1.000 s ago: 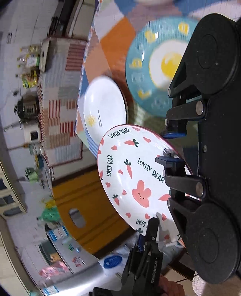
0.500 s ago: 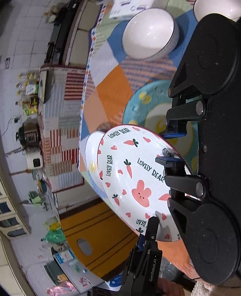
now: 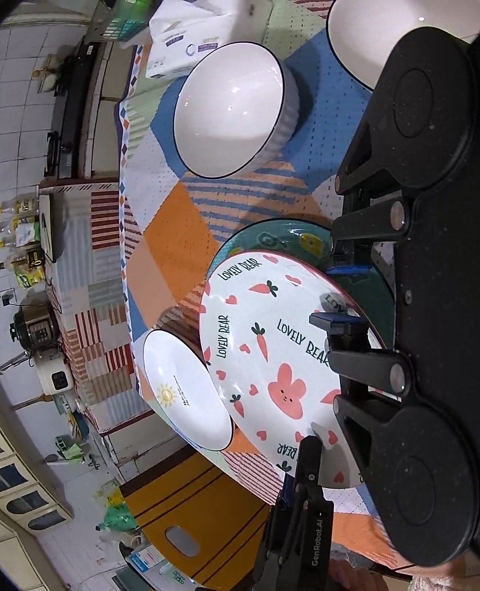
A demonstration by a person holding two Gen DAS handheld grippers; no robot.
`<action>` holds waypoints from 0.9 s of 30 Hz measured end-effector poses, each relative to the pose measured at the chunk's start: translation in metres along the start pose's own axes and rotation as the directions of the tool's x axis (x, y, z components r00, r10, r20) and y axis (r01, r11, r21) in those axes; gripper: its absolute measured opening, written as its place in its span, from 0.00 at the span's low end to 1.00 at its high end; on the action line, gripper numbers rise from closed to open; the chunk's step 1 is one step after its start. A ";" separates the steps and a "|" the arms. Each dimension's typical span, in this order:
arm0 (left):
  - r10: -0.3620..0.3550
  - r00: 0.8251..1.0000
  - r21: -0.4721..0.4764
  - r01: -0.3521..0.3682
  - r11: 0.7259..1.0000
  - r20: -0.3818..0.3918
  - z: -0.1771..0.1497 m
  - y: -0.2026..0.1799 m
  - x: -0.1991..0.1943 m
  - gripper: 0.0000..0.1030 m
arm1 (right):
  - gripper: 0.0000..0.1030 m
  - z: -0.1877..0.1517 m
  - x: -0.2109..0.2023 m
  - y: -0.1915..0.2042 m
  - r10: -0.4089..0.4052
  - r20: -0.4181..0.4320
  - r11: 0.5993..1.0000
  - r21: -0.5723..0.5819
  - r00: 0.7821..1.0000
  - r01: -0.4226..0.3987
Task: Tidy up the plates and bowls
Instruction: 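Lower the bunny plate onto the blue egg plate and open the left gripper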
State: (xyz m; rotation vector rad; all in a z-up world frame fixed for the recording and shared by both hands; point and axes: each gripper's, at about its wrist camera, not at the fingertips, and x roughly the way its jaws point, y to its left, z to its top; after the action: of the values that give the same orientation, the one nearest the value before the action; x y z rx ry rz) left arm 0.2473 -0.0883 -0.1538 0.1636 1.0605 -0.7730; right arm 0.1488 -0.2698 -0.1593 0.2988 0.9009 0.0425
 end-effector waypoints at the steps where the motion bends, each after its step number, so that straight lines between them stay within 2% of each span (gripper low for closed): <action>1: 0.001 1.000 -0.001 -0.001 1.000 -0.007 0.001 0.000 0.002 0.28 | 0.24 0.000 0.001 0.000 -0.004 -0.005 1.000 0.002 1.000 0.004; 12: 0.025 0.998 -0.002 -0.025 1.000 -0.052 0.013 -0.005 0.014 0.29 | 0.24 0.002 0.011 -0.010 -0.020 -0.048 0.999 0.047 0.999 0.022; 19: 0.046 0.994 -0.033 -0.049 0.998 -0.101 0.018 -0.003 0.018 0.30 | 0.26 0.011 0.010 0.006 -0.085 -0.138 0.995 0.043 0.987 0.092; 22: 0.031 0.992 -0.053 -0.038 0.998 -0.121 0.020 0.000 0.022 0.30 | 0.29 0.017 0.012 0.012 -0.131 -0.172 0.990 0.033 0.976 0.138; 27: 0.058 0.989 -0.040 -0.064 0.997 -0.133 0.021 -0.004 0.023 0.30 | 0.37 0.017 0.019 0.036 -0.253 -0.230 0.967 -0.056 0.940 0.247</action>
State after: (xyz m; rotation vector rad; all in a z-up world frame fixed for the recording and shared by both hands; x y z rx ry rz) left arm 0.2658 -0.1120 -0.1615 0.2109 1.1913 -0.6905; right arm 0.1770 -0.2363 -0.1542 0.1534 1.1680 -0.1488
